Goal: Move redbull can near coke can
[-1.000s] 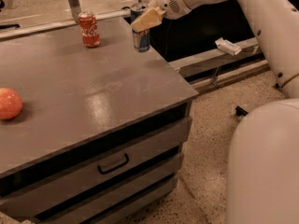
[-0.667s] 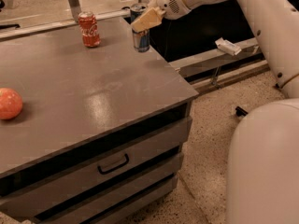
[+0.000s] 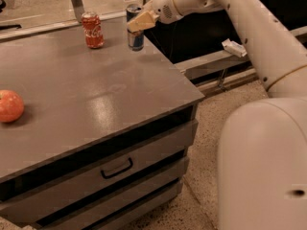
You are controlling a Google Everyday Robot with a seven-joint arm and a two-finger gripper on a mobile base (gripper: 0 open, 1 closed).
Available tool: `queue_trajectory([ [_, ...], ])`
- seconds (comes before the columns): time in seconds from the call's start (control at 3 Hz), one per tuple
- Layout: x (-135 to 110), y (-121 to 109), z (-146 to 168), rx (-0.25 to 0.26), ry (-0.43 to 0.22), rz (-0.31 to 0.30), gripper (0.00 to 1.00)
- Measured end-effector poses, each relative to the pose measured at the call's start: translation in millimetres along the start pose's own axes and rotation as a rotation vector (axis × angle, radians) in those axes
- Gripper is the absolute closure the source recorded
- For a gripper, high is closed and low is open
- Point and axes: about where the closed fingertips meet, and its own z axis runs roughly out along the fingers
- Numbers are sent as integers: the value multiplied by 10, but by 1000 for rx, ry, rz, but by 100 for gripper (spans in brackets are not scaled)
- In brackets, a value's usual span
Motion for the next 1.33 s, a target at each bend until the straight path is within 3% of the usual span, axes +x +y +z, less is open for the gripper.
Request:
queue_trajectory([
  [1.0, -201, -184, 718, -19, -70, -5, 100],
  [1.33, -182, -219, 861, -11, -47, -16, 82],
])
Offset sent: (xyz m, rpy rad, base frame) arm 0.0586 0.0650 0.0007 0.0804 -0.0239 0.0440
